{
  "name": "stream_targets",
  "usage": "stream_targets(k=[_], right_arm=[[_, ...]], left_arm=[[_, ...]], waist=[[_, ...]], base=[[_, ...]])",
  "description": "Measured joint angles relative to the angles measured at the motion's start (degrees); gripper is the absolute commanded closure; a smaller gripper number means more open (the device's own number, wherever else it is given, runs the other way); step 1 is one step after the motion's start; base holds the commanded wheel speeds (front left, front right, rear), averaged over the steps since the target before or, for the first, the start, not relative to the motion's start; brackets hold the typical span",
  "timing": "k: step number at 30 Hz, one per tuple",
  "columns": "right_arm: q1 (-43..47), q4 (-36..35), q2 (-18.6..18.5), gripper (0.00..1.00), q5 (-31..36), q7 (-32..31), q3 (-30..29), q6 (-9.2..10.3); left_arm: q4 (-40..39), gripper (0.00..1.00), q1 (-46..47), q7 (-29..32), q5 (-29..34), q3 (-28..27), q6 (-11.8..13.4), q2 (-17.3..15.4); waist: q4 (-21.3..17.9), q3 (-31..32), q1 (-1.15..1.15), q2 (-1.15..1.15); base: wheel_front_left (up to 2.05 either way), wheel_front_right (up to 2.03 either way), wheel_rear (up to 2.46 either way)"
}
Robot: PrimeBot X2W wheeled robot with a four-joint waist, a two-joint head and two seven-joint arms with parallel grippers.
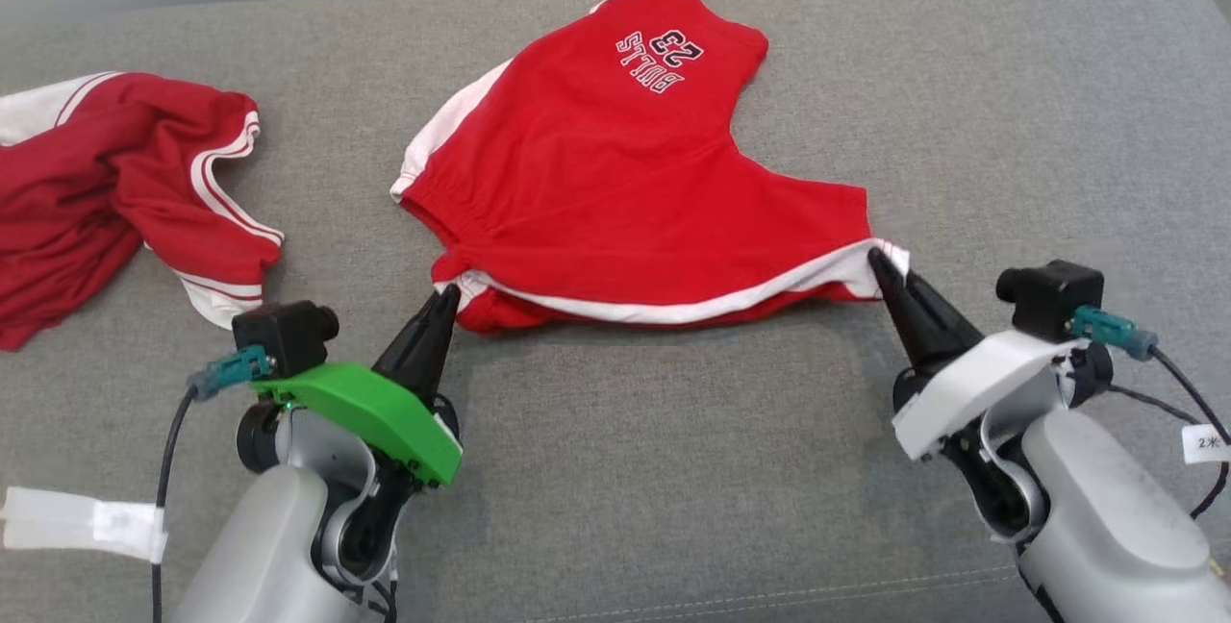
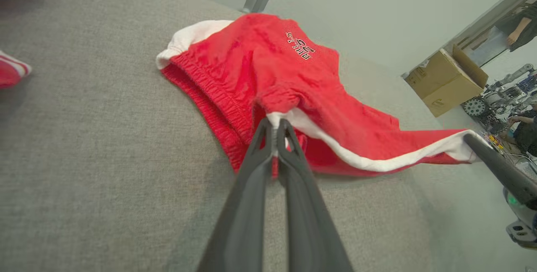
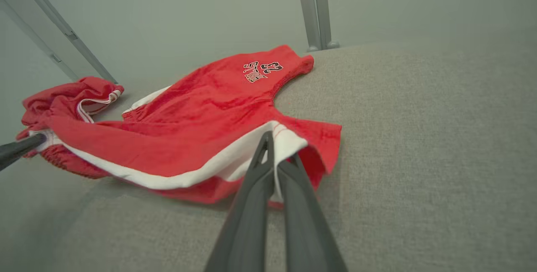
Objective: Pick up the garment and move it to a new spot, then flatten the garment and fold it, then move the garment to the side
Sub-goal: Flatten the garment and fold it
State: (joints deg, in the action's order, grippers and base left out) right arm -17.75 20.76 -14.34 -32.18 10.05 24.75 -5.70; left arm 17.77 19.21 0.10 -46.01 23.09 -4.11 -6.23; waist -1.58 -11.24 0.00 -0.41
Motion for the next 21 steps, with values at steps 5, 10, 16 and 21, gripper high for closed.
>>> stream_targets(k=[5,10,16,21], right_arm=[[2.4,0.4,1.1,1.00,-0.3,2.1,0.5,-0.33],[3.6,0.2,-0.6,1.00,0.0,3.3,-0.2,-0.35],[6.5,-0.3,-0.6,1.00,0.4,3.6,-0.5,-0.82],[9.8,0.5,0.0,1.00,0.1,4.0,-0.5,-0.82]], left_arm=[[2.3,1.00,-1.8,-3.3,-0.5,-0.6,-1.2,-0.1],[2.9,1.00,-2.1,-6.0,-0.7,-1.0,-1.9,-0.3],[3.3,1.00,-6.0,-8.2,-0.7,-0.4,-2.5,-1.6],[4.3,1.00,-9.7,-8.8,-1.7,1.4,-2.5,-1.7]], waist=[[-1.0,-1.3,0.00,0.00],[-1.6,-0.8,0.00,0.00],[-1.3,0.8,0.00,0.00],[-0.9,2.7,0.00,0.00]], base=[[0.00,0.00,0.00],[0.00,0.00,0.00],[0.00,0.00,0.00],[0.00,0.00,0.00]])
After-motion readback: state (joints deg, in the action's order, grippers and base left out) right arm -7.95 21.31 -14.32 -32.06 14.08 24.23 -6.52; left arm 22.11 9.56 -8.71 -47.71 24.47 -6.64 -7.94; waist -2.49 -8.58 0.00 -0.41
